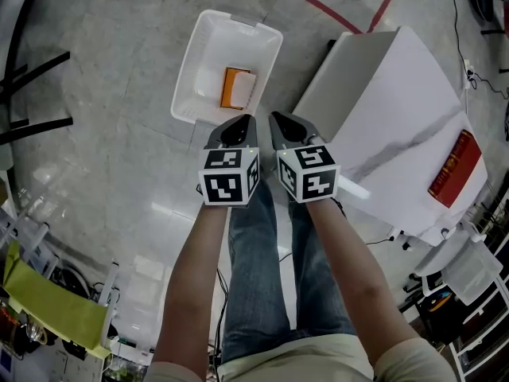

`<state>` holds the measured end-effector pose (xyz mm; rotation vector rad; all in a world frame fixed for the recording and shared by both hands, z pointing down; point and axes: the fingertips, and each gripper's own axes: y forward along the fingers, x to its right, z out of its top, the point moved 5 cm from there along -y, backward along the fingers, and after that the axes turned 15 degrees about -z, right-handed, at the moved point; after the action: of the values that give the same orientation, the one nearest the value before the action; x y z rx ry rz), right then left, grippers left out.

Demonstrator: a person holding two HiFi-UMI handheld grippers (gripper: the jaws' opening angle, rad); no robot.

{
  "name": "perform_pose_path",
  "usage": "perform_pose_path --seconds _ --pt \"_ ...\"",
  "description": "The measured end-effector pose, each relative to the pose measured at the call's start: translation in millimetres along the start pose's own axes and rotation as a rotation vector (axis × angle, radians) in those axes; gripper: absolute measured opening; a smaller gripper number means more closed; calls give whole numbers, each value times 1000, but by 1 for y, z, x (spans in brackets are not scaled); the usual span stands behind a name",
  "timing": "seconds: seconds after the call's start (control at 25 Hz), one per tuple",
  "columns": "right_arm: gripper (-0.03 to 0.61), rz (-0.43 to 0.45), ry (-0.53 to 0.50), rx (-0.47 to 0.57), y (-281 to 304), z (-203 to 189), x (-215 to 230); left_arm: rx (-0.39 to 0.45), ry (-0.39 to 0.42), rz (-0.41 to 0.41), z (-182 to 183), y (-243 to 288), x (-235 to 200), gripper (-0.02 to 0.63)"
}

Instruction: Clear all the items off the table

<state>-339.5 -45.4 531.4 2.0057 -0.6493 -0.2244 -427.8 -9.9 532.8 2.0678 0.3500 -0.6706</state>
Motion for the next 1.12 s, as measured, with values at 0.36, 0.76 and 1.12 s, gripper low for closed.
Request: perform_pose_path --seconds 0.36,0.76,1.12 --pt "-2 -50 63 46 -38 -6 44 -31 61 -44 -1 12 53 9" --pt "-2 -118 145 85 -83 -22 105 -78 150 -106 -7 33 126 9" --pt "-2 -186 205 97 -127 -50 167 -130 218 -145 -20 54 193 9"
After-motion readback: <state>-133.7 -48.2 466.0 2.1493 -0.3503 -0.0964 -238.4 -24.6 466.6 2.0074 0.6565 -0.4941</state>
